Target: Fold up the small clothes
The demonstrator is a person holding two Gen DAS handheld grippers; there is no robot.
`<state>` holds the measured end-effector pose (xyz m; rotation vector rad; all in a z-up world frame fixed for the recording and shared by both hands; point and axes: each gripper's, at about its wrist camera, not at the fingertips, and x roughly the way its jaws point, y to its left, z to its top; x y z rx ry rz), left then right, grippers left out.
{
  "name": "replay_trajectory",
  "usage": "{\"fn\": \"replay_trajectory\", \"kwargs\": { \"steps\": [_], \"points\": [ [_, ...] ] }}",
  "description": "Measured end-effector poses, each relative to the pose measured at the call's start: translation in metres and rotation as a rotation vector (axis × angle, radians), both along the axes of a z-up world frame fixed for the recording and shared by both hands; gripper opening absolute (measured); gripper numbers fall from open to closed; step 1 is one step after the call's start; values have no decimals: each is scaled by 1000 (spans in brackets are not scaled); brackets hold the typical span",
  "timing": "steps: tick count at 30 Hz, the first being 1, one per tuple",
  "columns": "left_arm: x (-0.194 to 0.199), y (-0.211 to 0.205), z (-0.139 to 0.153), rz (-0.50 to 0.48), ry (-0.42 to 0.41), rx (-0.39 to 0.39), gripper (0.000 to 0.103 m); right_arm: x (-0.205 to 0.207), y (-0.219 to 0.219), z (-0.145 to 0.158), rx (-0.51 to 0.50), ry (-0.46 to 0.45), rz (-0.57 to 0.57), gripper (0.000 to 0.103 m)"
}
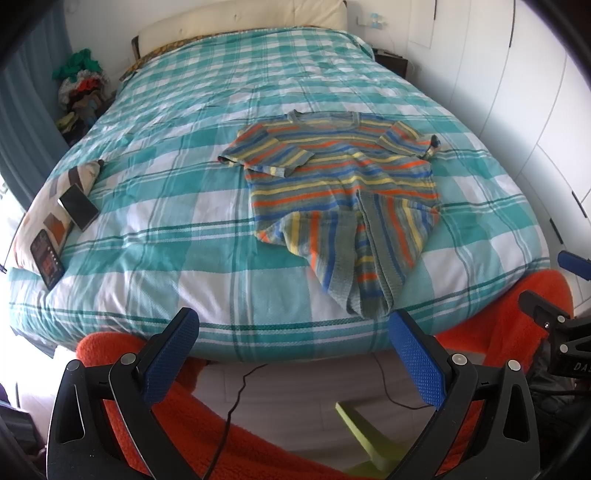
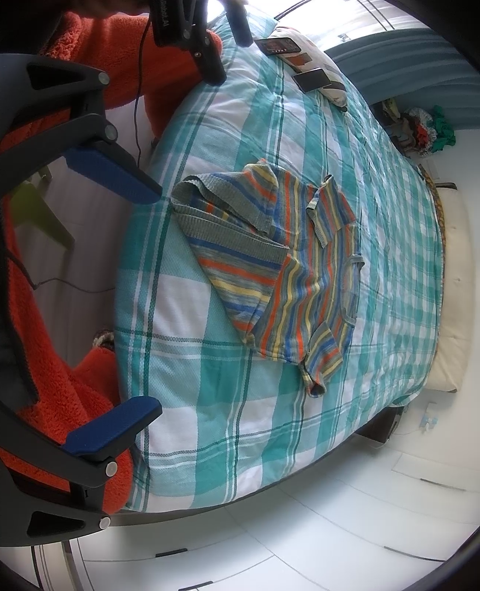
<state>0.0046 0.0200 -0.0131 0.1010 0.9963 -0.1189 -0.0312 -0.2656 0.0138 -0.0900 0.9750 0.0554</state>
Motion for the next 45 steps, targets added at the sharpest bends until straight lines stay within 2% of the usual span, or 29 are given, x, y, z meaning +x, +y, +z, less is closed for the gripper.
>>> {"fn": "replay_trajectory", "kwargs": {
  "steps": [23, 30, 34, 38, 40, 42, 43, 44, 45],
  "points": [
    [-1, 5, -2, 4, 4, 2, 102, 1, 0, 0, -5, 8, 2, 103],
    [5, 41, -9, 116, 28, -2, 102, 20, -10, 4, 7, -42, 14, 103],
    [6, 46, -11, 147, 44, -15, 102, 55, -1, -24, 5, 27, 93, 103],
    [4, 39, -9, 140, 52, -17, 102, 111, 25, -55, 99, 81, 175, 102],
    [2, 35, -8, 135, 54, -12, 102, 144, 33, -63, 128, 86, 172, 101],
    [1, 34, -7, 136, 54, -4, 102, 184, 43, -72, 126, 112, 155, 93],
    [0, 35, -6, 141, 54, 0, 102, 205, 51, -81, 112, 164, 151, 92],
    [-1, 36, -6, 148, 54, -1, 102, 222, 58, -91, 113, 223, 136, 85],
    [-1, 37, -7, 155, 55, -4, 102, 234, 62, -97, 160, 257, 116, 76]
  ]
}}
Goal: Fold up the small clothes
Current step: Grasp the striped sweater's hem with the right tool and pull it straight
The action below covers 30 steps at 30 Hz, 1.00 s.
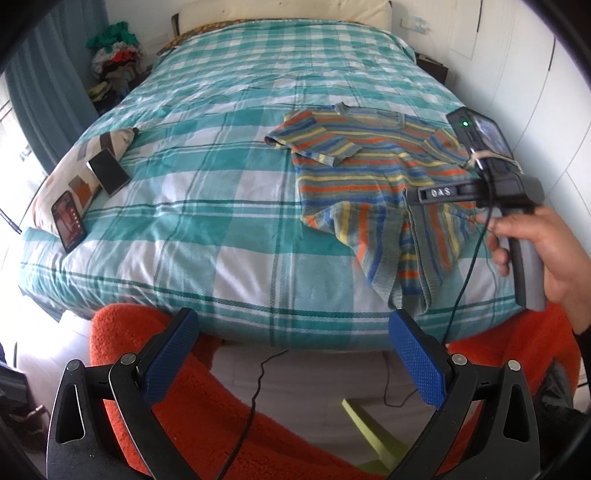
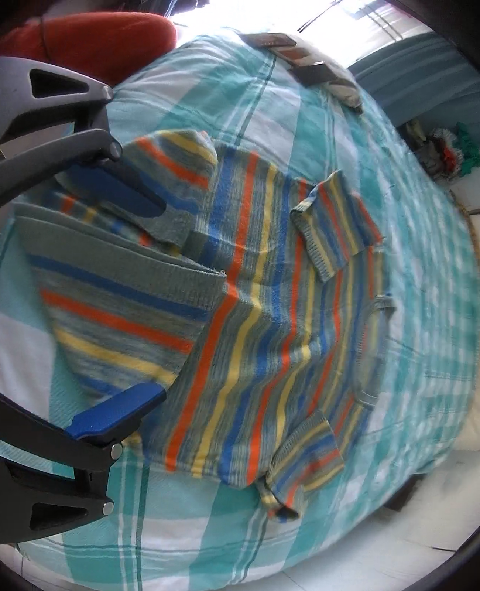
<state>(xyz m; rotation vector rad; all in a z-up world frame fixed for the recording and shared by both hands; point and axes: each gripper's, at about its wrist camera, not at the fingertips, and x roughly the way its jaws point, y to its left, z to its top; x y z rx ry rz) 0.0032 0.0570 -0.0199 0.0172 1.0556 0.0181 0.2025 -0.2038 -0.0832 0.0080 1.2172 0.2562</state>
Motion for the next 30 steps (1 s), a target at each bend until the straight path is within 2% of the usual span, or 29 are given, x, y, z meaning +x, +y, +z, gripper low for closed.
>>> {"fn": "replay_trajectory", "kwargs": {
  "steps": [2, 3, 4, 5, 6, 8, 12, 16, 20, 24, 26, 29, 30],
  "points": [
    [-1, 3, -3, 16, 9, -7, 102, 18, 7, -14, 47, 51, -41, 72],
    [-1, 4, -4, 21, 15, -10, 102, 23, 10, -21, 25, 56, -51, 69],
    [0, 5, -6, 23, 21, -12, 102, 28, 11, -27, -7, 41, -65, 60],
    [0, 7, -7, 25, 23, -12, 102, 30, 8, -30, -20, 27, -88, 25],
    [0, 8, -7, 27, 22, -7, 102, 28, -2, -28, 24, 23, -124, 9],
    [-1, 12, -7, 33, 12, 4, 102, 12, -23, -14, 128, -3, -160, 6],
    [4, 18, -18, 46, 33, -3, 102, -48, -68, 21, 211, -76, -131, 3],
    [15, 13, -28, 23, 58, -15, 102, -114, -116, 32, 136, -80, -188, 3],
    [29, 2, -33, -30, 47, -29, 102, -158, -157, 18, 86, -34, -318, 3],
    [58, -16, -44, -147, 66, -92, 102, -167, -176, -7, 43, 5, -415, 3],
    [74, -35, -51, -242, 57, -99, 102, -173, -176, -16, 41, 22, -432, 3],
    [93, -70, -75, -381, 101, -58, 102, -175, -174, -22, 45, 17, -418, 3],
    [98, -81, -86, -398, 114, -33, 102, -174, -170, -20, 36, 7, -405, 3]
  ]
}}
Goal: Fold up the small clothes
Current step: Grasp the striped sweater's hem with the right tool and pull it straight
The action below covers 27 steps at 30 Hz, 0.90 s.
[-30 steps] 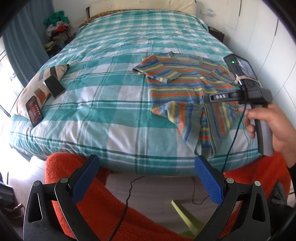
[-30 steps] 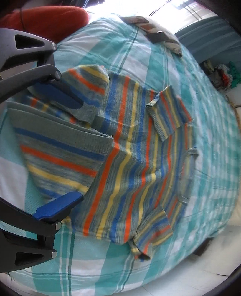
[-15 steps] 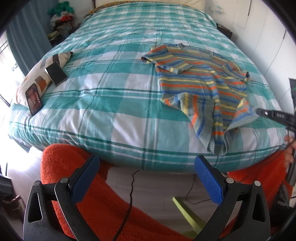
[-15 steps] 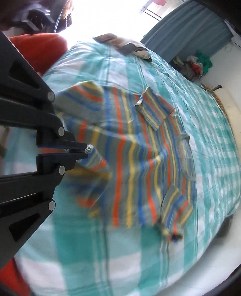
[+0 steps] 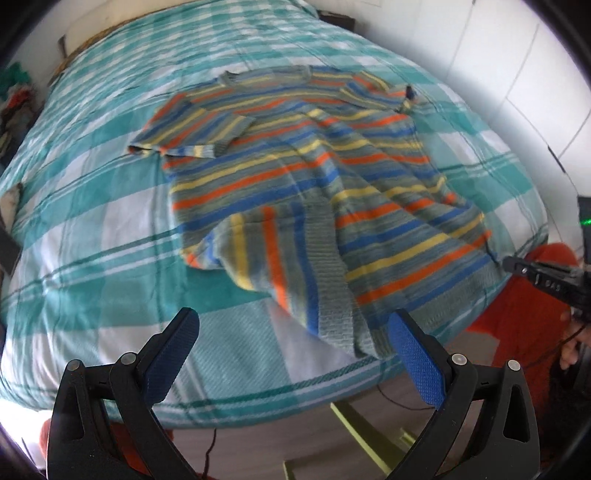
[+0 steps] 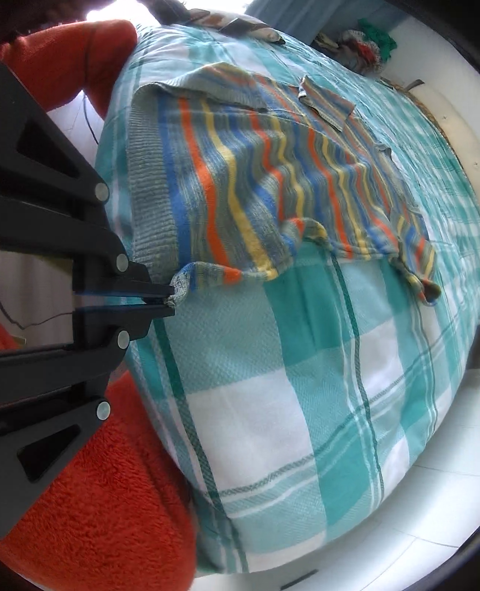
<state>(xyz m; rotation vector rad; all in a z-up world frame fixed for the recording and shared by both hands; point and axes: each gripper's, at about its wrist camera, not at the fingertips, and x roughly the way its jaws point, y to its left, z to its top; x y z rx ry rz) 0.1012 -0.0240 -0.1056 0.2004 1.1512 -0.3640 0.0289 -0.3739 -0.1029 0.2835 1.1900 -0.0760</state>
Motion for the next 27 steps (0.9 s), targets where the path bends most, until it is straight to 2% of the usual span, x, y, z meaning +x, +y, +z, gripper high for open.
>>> {"fn": "replay_trajectory", "kwargs": {
  "steps": [3, 4, 5, 6, 7, 9, 11, 13, 15, 17, 18, 20, 21, 22, 24, 25, 27],
  "points": [
    [12, -23, -28, -2, 22, 32, 101, 1, 6, 7, -34, -28, 27, 3],
    [15, -25, -35, 14, 14, 49, 95, -1, 6, 5, -42, -29, 29, 3],
    [16, -27, -39, 31, -2, 65, 83, -1, 6, 4, -43, -26, 27, 3],
    [15, -26, -41, 47, -3, 71, 36, -2, 6, 2, -41, -21, 22, 3],
    [13, -20, -42, 65, 22, 45, 6, -2, 4, 2, -37, -19, 15, 3],
    [0, 7, -31, 129, 49, -90, 8, -7, -1, 5, -32, -25, 2, 3],
    [-22, 38, -21, 180, 83, -154, 8, -7, -3, 7, -25, -31, -4, 3],
    [-49, 70, -20, 221, 147, -149, 9, -7, -3, 7, -15, -23, -3, 3],
    [-73, 102, -25, 274, 210, -103, 9, -6, -3, 5, -2, -5, 6, 3],
    [-90, 130, -21, 335, 243, -97, 9, -5, -4, 2, 11, 15, 13, 3],
    [-94, 142, -14, 369, 241, -114, 15, -5, -4, 1, 13, 22, 18, 3],
    [-94, 156, 2, 415, 203, -177, 45, -4, -4, 1, 12, 28, 20, 3],
    [-89, 158, 10, 429, 175, -218, 73, -3, -4, 1, 12, 28, 22, 3],
    [-83, 156, 17, 432, 152, -258, 85, -2, -3, 1, 8, 29, 25, 3],
    [-58, 138, 33, 388, 129, -330, 85, 0, -1, -1, -2, 31, 29, 3],
    [-44, 122, 37, 343, 136, -339, 87, 1, 1, -2, -7, 31, 31, 3],
    [-9, 83, 42, 252, 150, -268, 88, 2, 5, -1, -15, 23, 36, 3]
  ]
}}
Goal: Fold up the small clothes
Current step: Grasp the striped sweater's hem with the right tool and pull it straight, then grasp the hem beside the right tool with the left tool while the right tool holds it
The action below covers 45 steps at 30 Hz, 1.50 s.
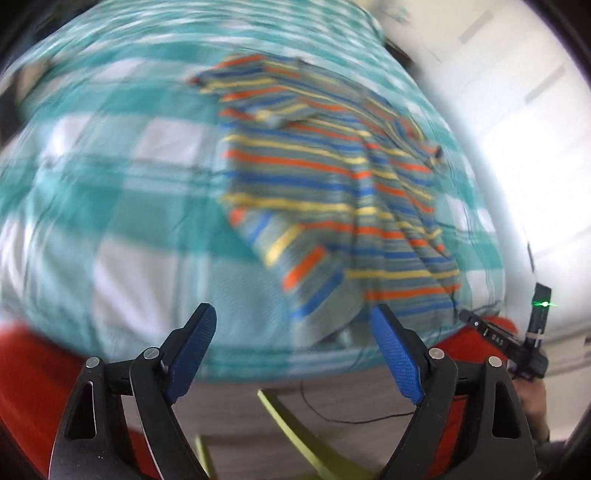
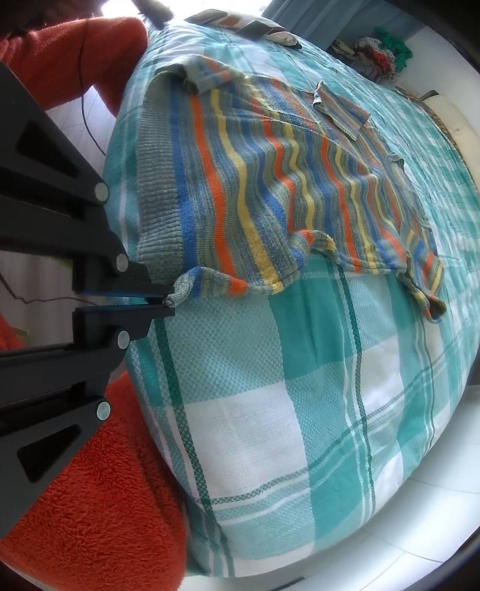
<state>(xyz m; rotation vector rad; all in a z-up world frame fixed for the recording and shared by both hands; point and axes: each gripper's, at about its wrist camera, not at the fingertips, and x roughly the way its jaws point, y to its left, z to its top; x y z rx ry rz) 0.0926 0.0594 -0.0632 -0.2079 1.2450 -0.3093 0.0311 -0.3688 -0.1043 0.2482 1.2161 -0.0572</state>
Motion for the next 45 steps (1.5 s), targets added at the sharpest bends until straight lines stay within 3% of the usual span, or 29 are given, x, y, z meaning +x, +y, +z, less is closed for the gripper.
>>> {"fn": "replay_trajectory", "kwargs": {
  "steps": [3, 5, 6, 7, 8, 10, 15, 17, 18, 19, 20, 21, 23, 24, 27, 29, 30, 31, 32, 35, 38, 41, 43, 45],
  "points": [
    [51, -47, -18, -6, 17, 161, 96, 0, 5, -1, -4, -18, 14, 3],
    [72, -68, -46, -13, 65, 271, 93, 1, 8, -2, -3, -24, 18, 3],
    [70, -71, -58, -26, 93, 314, 71, 1, 8, -3, 0, -25, 18, 3],
    [65, -70, -68, -38, 124, 324, 38, 1, 8, -3, 1, -28, 16, 3],
    [56, -63, -69, -43, 146, 294, 30, 1, 6, -2, 3, -34, 13, 3],
    [28, -29, -57, -6, 154, 214, 31, -1, 4, -1, 7, -43, 7, 3],
    [-39, 67, -32, 178, 165, 262, 34, 1, -3, -9, 44, -14, 2, 3],
    [-49, 80, -23, 203, 142, 176, 51, 4, -5, -11, 73, 2, 6, 4],
    [-50, 79, -20, 205, 124, 136, 71, 4, -6, -12, 89, 5, 7, 6],
    [-48, 74, -17, 201, 95, 97, 78, 5, -8, -11, 117, 8, 11, 7],
    [-46, 67, -16, 189, 64, 68, 83, 5, -10, -9, 149, 10, 19, 16],
    [-39, 57, -18, 163, 36, 43, 84, 4, -13, -7, 170, 8, 23, 36],
    [-24, 25, -27, 77, 35, 35, 83, 1, -21, 3, 191, -18, 21, 62],
    [-19, 19, -36, 37, 45, 45, 77, 0, -25, 6, 196, -27, 24, 65],
    [-12, -8, -53, -60, 73, 85, 41, 10, -28, 2, 218, -5, 63, 66],
    [-11, -8, -57, -82, 60, 81, 28, 21, -24, -13, 204, 34, 97, 66],
    [-12, -8, -56, -81, 59, 68, 4, 26, -23, -22, 213, 64, 116, 56],
    [-12, -6, -55, -75, 65, 49, 4, 29, -23, -28, 235, 85, 125, 36],
    [-11, -1, -55, -62, 58, 23, 3, 27, -27, -28, 261, 90, 109, 7],
    [-30, 18, -31, -37, 36, -46, 2, 16, -35, -7, 322, 78, 110, 3],
    [-34, 21, -36, -20, 63, -42, 2, 6, -44, 2, 340, 104, 91, 3],
    [-37, 34, -60, -5, 126, 22, 2, 11, -43, -27, 248, 190, 81, 3],
    [-38, 40, -67, 6, 143, 38, 2, 18, -40, -50, 237, 241, 60, 3],
    [-32, 35, -70, 4, 147, 58, 2, 26, -31, -52, 189, 245, 69, 3]
  ]
}}
